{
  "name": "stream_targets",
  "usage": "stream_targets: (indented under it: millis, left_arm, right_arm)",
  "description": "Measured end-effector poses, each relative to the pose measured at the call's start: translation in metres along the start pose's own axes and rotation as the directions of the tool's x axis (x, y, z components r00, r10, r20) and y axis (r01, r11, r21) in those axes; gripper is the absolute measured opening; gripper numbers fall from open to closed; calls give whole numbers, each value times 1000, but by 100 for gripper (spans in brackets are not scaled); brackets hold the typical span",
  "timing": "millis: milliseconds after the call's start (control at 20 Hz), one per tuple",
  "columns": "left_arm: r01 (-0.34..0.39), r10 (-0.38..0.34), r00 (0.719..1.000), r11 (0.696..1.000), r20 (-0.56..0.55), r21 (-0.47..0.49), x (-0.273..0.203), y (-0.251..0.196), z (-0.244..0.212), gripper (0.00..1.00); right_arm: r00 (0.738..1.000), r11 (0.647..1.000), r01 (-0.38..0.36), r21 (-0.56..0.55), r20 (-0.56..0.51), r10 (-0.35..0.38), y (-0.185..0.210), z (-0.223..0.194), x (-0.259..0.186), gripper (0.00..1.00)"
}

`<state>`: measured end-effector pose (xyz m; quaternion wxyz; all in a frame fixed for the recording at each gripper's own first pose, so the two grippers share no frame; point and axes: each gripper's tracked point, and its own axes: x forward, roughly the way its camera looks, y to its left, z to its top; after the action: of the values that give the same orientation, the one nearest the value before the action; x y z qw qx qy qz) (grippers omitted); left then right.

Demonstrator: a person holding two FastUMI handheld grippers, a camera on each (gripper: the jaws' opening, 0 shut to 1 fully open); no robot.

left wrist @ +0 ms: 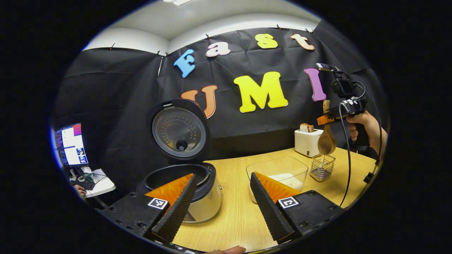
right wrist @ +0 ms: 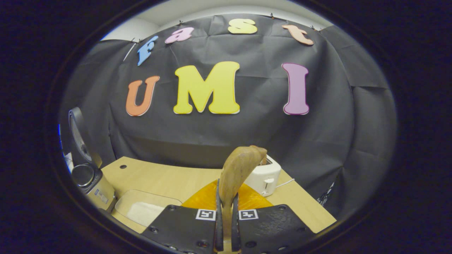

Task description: Close the left gripper, press the button to open the rice cooker; take a wooden spoon from the chopstick holder with the right hand, scoop a spoonful of rice and pour it into the rice cooker, then put the wooden spoon back into the chopstick holder.

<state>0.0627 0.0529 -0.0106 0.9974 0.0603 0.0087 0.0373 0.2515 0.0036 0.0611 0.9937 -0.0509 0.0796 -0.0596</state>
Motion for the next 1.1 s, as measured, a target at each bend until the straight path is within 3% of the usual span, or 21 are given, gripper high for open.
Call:
stream_targets:
  millis: [350, 550, 700, 900, 1100]
  left_arm:
    - [-1, 1, 1000, 1000, -1, -20, -2, 11, 0, 97]
    - [4, -5, 1000, 999, -16, -53, -3, 16, -2, 97]
    - [-47, 47, 999, 998, -2, -36, -7, 33, 3, 97]
    - [-69, 69, 998, 997, 11, -34, -10, 45, 6, 97]
    - [-54, 56, 998, 996, 23, -77, -11, 49, 10, 97]
  right_arm:
    - [997, 994, -66, -83, 34, 69, 78, 19, -9, 7]
    - [992, 989, -128, -79, -2, 128, 129, -3, -1, 9]
    - [988, 985, -146, -93, 29, 149, 157, -22, 9, 9]
    - [994, 983, -101, -155, 19, 105, 168, -61, 30, 9]
    - [997, 990, -59, -126, -53, 52, 165, -95, 45, 9]
